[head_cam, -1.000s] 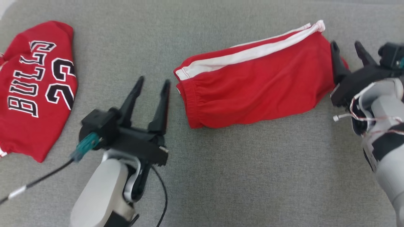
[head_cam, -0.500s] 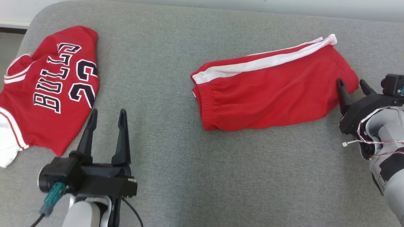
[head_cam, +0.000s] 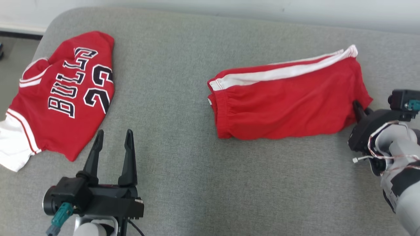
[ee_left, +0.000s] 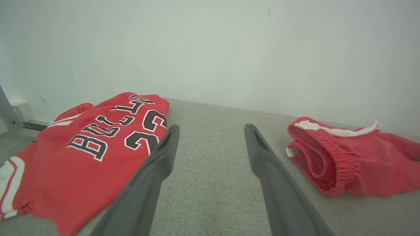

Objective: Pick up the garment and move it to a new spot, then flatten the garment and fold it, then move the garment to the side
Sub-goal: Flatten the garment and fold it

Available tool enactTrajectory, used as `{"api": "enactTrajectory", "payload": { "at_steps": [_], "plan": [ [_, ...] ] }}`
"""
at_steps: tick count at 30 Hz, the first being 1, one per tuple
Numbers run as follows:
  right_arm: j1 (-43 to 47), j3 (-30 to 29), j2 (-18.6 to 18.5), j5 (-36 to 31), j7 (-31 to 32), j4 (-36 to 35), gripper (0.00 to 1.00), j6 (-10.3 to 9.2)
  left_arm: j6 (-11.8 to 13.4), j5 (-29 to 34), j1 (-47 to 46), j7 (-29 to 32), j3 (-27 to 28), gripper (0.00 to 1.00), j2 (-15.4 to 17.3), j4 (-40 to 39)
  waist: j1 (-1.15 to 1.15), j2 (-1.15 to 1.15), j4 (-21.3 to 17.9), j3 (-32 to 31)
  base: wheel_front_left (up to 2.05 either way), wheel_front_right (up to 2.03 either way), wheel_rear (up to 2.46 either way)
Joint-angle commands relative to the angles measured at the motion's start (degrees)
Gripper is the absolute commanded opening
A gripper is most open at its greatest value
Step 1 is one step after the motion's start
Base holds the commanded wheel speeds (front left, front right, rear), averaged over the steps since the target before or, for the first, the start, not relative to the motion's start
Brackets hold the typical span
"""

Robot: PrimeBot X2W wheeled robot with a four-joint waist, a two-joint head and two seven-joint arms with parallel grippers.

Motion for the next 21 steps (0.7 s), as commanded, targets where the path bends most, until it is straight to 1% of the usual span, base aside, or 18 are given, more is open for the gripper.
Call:
{"api": "enactTrajectory", "payload": {
  "at_steps": [1, 5, 12, 17, 21],
  "plan": [
    [1.95, 0.44, -0.62, 1.08, -0.54, -0.70, 0.00, -0.16, -0.37, 0.24, 1.35, -0.20, 0.22, 1.00, -0.16, 0.25, 0.00, 0.00, -1.12, -1.82, 0.00, 0.00, 0.00],
    [4.51, 1.13, -1.44, 2.44, -1.54, -2.53, 0.00, -0.16, -0.44, 0.52, 2.36, -0.20, 0.56, 1.00, -0.19, 0.41, 0.00, 0.00, -2.27, -3.54, 0.00, 0.00, 0.00],
    [13.42, 2.26, -3.73, 7.50, -3.26, -8.72, 0.00, -0.16, -0.34, 1.19, 5.21, -0.20, 0.79, 1.00, -0.20, 0.64, 0.00, 0.00, -5.10, -6.85, 0.00, 0.00, 0.00],
    [19.56, 1.97, -5.75, 10.61, -4.62, -12.01, 0.00, -0.16, -0.35, 1.39, 6.84, -0.20, 1.26, 1.00, -0.19, 0.03, 0.00, 0.00, -6.76, -8.11, 0.00, 0.00, 0.00],
    [22.38, 1.11, -7.04, 12.19, -5.64, -13.54, 0.00, -0.16, -0.29, 1.51, 7.63, -0.20, 1.52, 1.00, -0.19, -0.39, 0.00, 0.00, -7.60, -8.74, 0.00, 0.00, 0.00]
  ]
}}
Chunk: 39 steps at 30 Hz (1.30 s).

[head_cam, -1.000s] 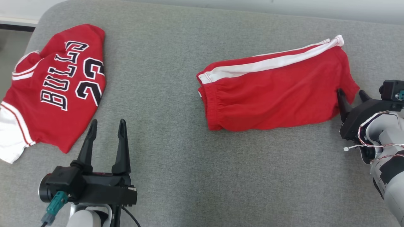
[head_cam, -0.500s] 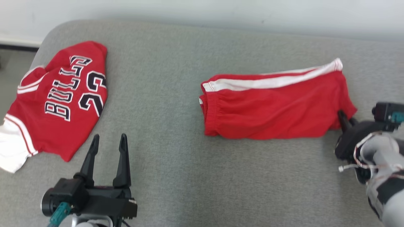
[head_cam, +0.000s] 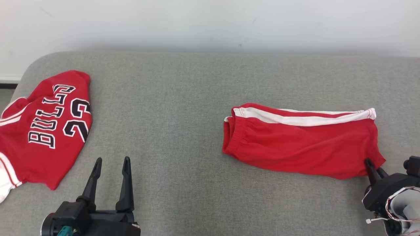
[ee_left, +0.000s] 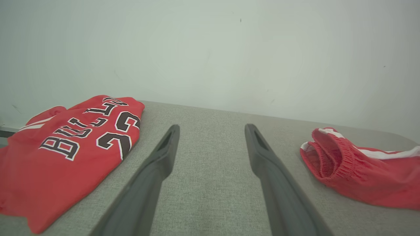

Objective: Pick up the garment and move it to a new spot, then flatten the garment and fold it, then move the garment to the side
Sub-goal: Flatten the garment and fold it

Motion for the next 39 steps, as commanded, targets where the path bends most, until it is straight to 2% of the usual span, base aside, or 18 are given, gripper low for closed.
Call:
{"api": "enactTrajectory", "payload": {
  "at_steps": [1, 11, 19, 27, 39],
  "plan": [
    [0.83, -0.28, -0.76, 0.23, -0.44, -0.30, 0.00, -0.16, 0.08, 0.33, 0.85, -0.20, 0.26, 1.00, -0.02, -0.37, 0.01, 0.01, -0.92, -0.74, 0.00, 0.00, 0.00],
    [-0.31, -0.96, -0.59, -1.55, -2.35, -2.59, 0.00, -0.16, 0.07, -0.13, 1.26, -0.20, 0.41, 1.00, -0.05, -0.62, 0.01, 0.01, -1.57, -1.16, 0.00, 0.00, 0.00],
    [-0.07, -1.15, 0.94, -4.76, -3.88, -10.38, 0.00, -0.16, 0.07, -0.41, 1.89, -0.20, 1.03, 1.00, -0.06, -0.80, 0.01, 0.01, -1.25, -2.10, 0.00, 0.00, 0.00],
    [1.87, -0.18, 5.01, -8.88, -2.13, -19.07, 0.00, -0.15, 0.06, -0.81, 1.77, -0.20, 0.75, 1.00, -0.08, -0.90, 0.01, 0.01, 0.14, -3.02, 0.00, 0.00, 0.00],
    [3.41, 0.05, 12.10, -14.44, 3.09, -23.33, 0.00, -0.15, 0.07, -1.90, -0.24, -0.20, -0.94, 1.00, -0.07, -0.56, 0.01, 0.01, 3.99, -1.65, 0.00, 0.00, 0.00]
  ]
}}
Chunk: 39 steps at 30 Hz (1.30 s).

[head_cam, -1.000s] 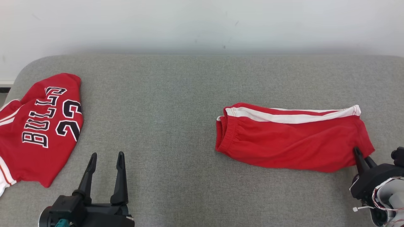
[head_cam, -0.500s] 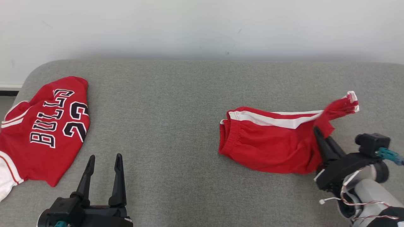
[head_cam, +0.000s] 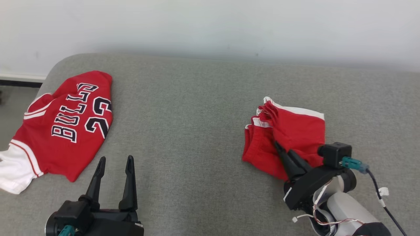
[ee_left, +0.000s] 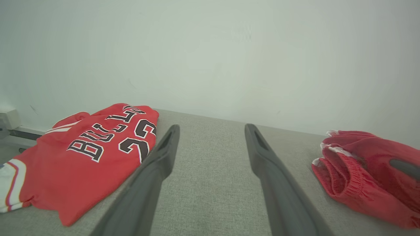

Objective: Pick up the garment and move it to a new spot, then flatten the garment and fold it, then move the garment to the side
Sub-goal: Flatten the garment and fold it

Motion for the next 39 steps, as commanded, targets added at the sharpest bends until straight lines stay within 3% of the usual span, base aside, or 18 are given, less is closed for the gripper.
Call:
{"api": "enactTrajectory", "payload": {
  "at_steps": [1, 13, 14, 15, 25, 32, 39],
  "plan": [
    [0.93, 0.00, 0.68, -0.95, 0.47, -0.12, 0.00, -0.14, 0.07, -0.63, -0.89, -0.20, -0.19, 1.00, -0.06, 0.05, 0.00, 0.00, 1.49, 0.93, 0.00, 0.00, 0.00],
    [1.15, 2.31, 5.02, -6.63, 0.32, 3.93, 0.00, -0.14, 0.08, -1.25, -2.17, -0.20, -0.61, 1.00, -0.06, 0.64, 0.00, 0.00, 3.41, 2.40, 0.00, 0.00, 0.00],
    [0.90, 2.18, 4.97, -7.15, -0.28, 4.47, 0.15, -0.14, 0.08, -1.25, -2.17, -0.20, -0.50, 1.00, -0.06, 0.68, 0.00, 0.00, 3.32, 2.30, 0.00, 0.00, 0.00],
    [0.68, 2.09, 5.19, -7.37, -0.67, 4.94, 1.00, -0.14, 0.09, -1.25, -2.09, -0.20, -0.37, 1.00, -0.06, 0.73, 0.00, 0.00, 3.16, 2.13, 0.00, 0.00, 0.00],
    [2.00, -2.69, 2.81, -8.45, -6.46, 1.90, 1.00, -0.14, 0.11, -0.32, 0.07, -0.20, 1.30, 1.00, -0.06, 0.67, 0.00, 0.00, 0.71, 0.27, 0.00, 0.00, 0.00],
    [6.83, -12.97, 0.24, -11.13, -7.66, -5.46, 1.00, -0.14, 0.13, -0.10, 1.25, -0.20, 2.51, 1.00, -0.06, 0.14, 0.00, 0.00, -1.00, -0.50, 0.00, 0.00, 0.00],
    [14.16, -22.80, 1.77, -15.43, -7.63, -12.40, 1.00, -0.14, 0.11, 2.96, 1.92, -0.20, 3.43, 1.00, 0.54, 0.41, 0.00, 0.00, -1.73, -1.43, 0.00, 0.00, 0.00]
  ]
}}
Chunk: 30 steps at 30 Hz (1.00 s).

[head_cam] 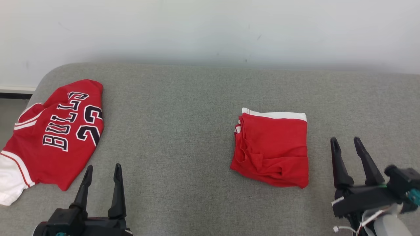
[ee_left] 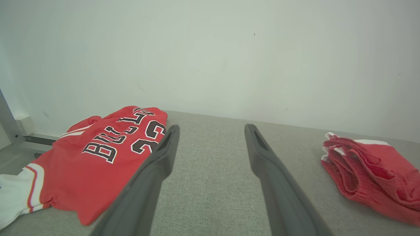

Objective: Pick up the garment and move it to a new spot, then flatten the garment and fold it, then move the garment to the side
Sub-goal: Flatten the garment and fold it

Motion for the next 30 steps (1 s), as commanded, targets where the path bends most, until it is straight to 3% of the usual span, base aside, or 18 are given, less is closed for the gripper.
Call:
{"api": "enactTrajectory", "payload": {
  "at_steps": [1, 7, 14, 15, 16, 17, 30],
  "plan": [
    [1.66, -0.98, 0.79, -0.80, 0.00, -0.74, 1.00, -0.14, 0.10, 0.87, 0.81, -0.20, 0.21, 1.00, 0.28, 0.10, 0.00, 0.00, -0.23, -0.32, 0.00, 0.00, 0.00],
    [7.50, -5.84, 3.67, -3.22, -0.01, -4.34, 1.00, -0.14, 0.08, 3.75, 1.70, -0.20, 0.13, 1.00, 1.43, 0.88, 0.00, 0.00, -0.80, -0.85, 0.00, 0.00, 0.00],
    [9.13, -7.23, 5.06, -6.20, -0.02, -5.56, 1.00, -0.14, 0.08, 3.85, 2.25, -0.20, 0.70, 1.00, 1.15, 1.44, 0.00, 0.00, -0.74, -1.51, 0.00, 0.00, 0.00],
    [8.63, -6.87, 4.83, -6.43, -0.02, -5.26, 0.59, -0.14, 0.08, 3.79, 2.26, -0.20, 0.62, 1.00, 1.10, 1.52, 0.00, 0.00, -0.63, -1.57, 0.00, 0.00, 0.00],
    [8.01, -6.57, 4.57, -6.53, -0.02, -4.85, 0.11, -0.14, 0.08, 3.68, 2.23, -0.20, 0.52, 1.00, 1.05, 1.58, 0.00, 0.00, -0.49, -1.62, 0.00, 0.00, 0.00],
    [7.34, -6.25, 4.15, -6.58, -0.01, -4.21, 0.00, -0.14, 0.08, 3.57, 2.09, -0.20, 0.29, 1.00, 0.98, 1.66, 0.00, 0.00, -0.25, -1.61, 0.00, 0.00, 0.00],
    [-9.01, 1.48, 0.34, -7.74, -0.02, 12.39, 0.00, -0.14, 0.07, 2.83, -0.83, -0.20, -1.67, 1.00, 0.35, 1.07, 0.00, 0.00, 4.58, 2.44, 0.00, 0.00, 0.00]
  ]
}}
